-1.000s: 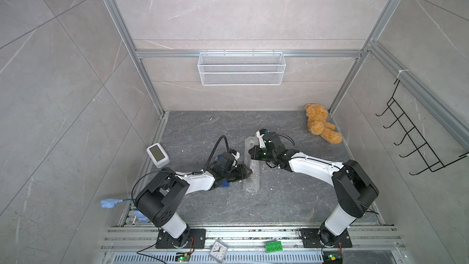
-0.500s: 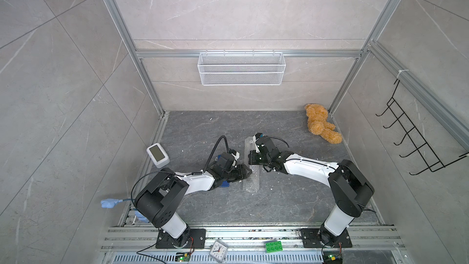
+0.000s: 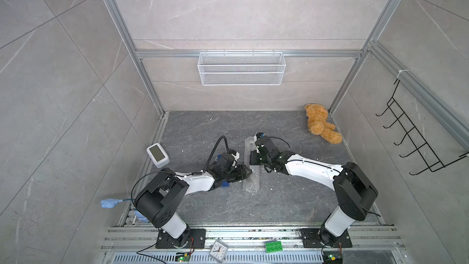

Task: Wrap wine bottles in bubble wrap
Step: Stick the tape on the bubble wrap.

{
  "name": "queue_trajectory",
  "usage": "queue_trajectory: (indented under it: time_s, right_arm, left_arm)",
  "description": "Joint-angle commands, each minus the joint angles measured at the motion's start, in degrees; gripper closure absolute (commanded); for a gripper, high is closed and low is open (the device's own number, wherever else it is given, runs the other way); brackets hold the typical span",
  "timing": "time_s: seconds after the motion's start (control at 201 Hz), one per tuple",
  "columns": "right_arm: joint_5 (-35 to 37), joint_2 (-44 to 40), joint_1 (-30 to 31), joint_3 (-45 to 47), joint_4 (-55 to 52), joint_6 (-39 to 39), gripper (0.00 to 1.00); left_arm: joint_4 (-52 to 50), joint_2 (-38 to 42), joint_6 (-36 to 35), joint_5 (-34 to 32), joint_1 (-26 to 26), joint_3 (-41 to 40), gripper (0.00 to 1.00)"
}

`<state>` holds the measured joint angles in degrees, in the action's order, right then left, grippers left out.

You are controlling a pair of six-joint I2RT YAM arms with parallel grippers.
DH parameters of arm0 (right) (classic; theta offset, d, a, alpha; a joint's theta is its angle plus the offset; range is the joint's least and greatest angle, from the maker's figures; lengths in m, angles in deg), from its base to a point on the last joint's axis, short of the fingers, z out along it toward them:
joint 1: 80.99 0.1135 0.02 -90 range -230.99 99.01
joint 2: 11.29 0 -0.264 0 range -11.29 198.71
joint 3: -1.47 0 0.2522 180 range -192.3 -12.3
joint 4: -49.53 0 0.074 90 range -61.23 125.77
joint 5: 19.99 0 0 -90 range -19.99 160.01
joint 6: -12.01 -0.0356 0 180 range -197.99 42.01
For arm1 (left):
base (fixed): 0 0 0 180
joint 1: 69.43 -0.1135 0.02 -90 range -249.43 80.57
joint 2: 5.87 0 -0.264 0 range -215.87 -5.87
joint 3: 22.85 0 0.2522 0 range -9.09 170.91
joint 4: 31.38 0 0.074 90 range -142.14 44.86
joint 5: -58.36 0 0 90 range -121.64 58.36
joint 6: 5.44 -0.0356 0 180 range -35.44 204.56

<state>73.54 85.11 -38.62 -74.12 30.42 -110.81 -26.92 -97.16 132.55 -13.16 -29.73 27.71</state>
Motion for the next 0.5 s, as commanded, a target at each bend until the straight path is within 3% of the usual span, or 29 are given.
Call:
queue_trajectory:
  time_s: [0.0, 0.498]
  right_arm:
    - [-2.4, -2.33, 0.24, 0.49, 3.13, -0.4, 1.0]
    - [-8.91, -4.41, -3.8, 12.87, 20.61, -11.35, 1.0]
  left_arm:
    - [-7.02, -0.91, 0.1, -1.44, -0.15, -2.64, 0.42]
    - [-6.44, -0.56, 0.6, -1.61, -0.07, -3.62, 0.42]
